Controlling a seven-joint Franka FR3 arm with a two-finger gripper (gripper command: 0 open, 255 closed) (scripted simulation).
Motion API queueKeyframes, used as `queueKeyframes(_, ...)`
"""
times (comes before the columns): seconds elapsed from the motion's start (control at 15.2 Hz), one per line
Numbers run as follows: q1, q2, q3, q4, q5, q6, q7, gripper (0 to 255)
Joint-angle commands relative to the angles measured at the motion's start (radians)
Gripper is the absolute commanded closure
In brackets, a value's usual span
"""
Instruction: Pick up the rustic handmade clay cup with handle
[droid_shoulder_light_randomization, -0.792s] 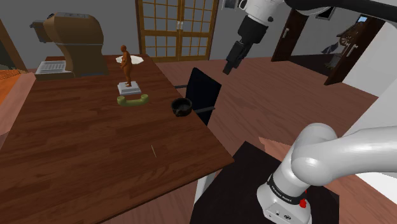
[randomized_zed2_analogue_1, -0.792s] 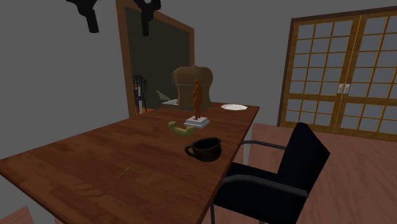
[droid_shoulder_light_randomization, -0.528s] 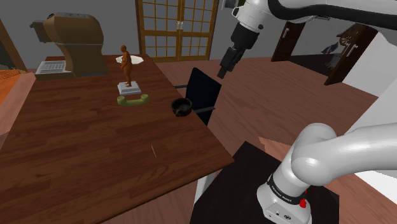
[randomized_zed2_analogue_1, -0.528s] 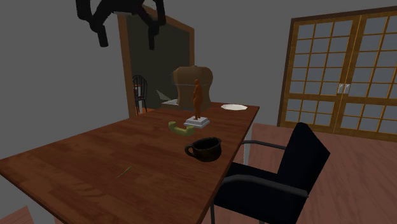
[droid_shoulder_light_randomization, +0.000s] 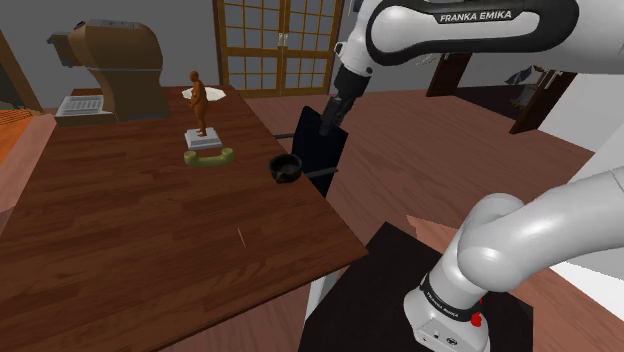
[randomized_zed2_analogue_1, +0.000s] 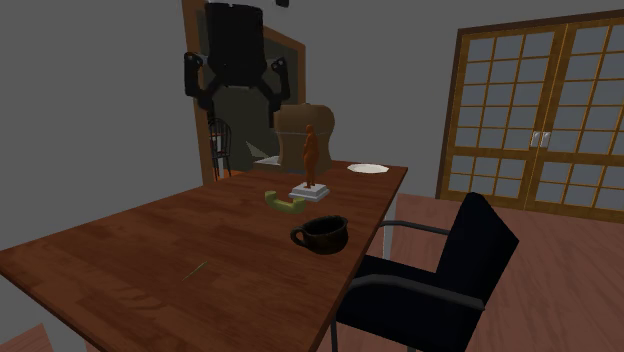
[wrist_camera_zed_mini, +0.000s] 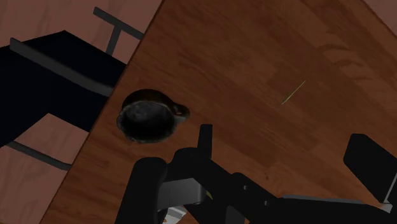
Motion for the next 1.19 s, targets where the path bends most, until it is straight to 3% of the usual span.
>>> queueKeyframes(0.0, 0.001, 0.064, -0.006, -0.006, -0.001, 0.065, -0.019, 0)
queueKeyframes(0.53, 0.003, 0.349, -0.036, 0.063, 0.005, 0.252, -0.101, 0)
queueKeyframes(1.12, -0.004, 0.694, -0.052, 0.239, 0.035, 0.388, -0.194, 0)
